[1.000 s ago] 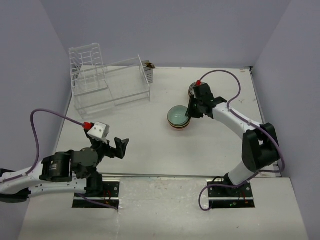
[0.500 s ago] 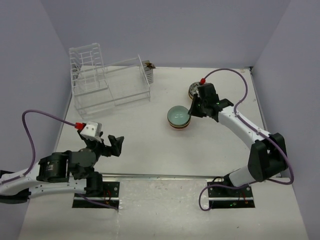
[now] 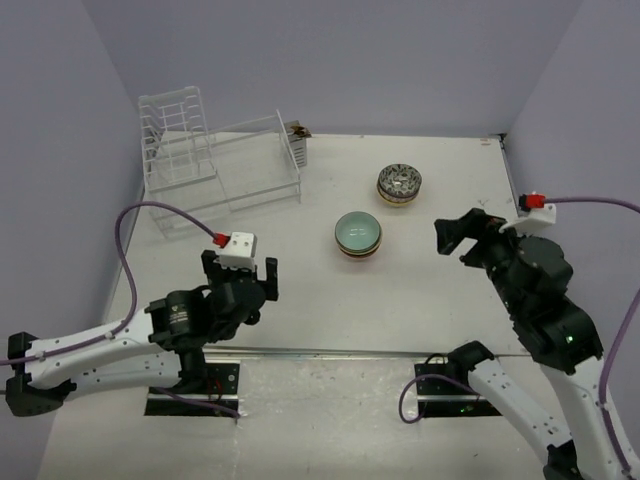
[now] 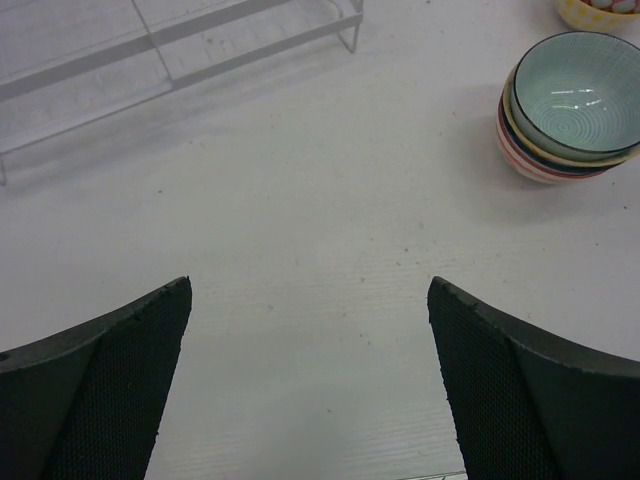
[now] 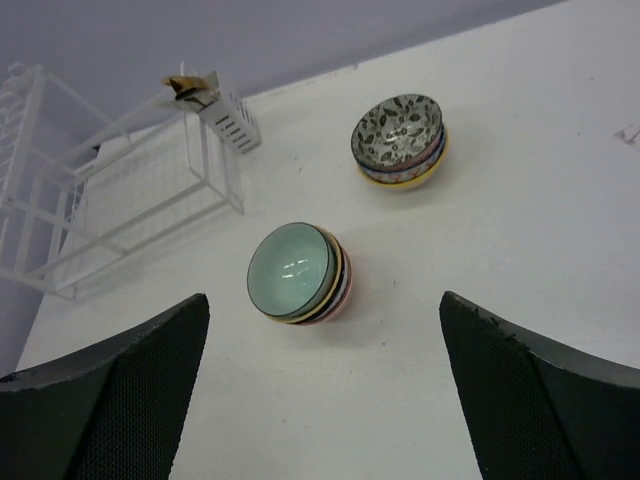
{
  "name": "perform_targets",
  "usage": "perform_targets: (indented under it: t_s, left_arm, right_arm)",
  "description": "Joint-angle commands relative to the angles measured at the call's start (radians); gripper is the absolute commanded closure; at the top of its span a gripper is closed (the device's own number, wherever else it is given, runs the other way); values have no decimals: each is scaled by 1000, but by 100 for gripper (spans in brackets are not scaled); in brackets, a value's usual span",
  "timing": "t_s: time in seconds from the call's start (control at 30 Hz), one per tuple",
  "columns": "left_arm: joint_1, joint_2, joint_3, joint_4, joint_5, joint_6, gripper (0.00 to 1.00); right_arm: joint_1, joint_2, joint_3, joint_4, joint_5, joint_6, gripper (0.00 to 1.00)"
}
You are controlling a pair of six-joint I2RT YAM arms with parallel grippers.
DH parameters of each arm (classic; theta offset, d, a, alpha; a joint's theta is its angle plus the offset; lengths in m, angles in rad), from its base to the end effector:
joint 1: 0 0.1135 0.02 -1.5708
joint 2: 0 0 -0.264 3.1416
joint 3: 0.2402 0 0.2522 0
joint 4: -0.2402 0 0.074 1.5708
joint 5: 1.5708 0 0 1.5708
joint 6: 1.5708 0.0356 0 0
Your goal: Unload the bowls from the dish rack
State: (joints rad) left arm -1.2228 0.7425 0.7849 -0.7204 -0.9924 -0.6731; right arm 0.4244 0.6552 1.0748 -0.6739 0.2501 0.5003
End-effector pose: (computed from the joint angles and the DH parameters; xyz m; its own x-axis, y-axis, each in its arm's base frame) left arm 0.0759 -0.1219 0.3037 -0.3490 -0.0374 -0.9364 0.0946 0.9927 -0.0749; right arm 0.1084 0.0393 0.4017 -0.2878 0.3800 -0.8791 -0.0486 0.9110 0.4096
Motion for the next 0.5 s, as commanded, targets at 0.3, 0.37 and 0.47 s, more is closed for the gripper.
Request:
perform_targets:
  t_s: [0.3,0.37,0.47]
  left_arm:
    - [665,-8,36,386,506,184,0]
    - [745,-3,104,336,546,199,0]
    - [747,-69,163,178,511,219,0]
  right_arm:
    - [1,-258,-78,-184,187,-131,1]
    - [1,-281,-76,-191,183,-132,1]
    - [-1,-304,-47,-260,176,-115,1]
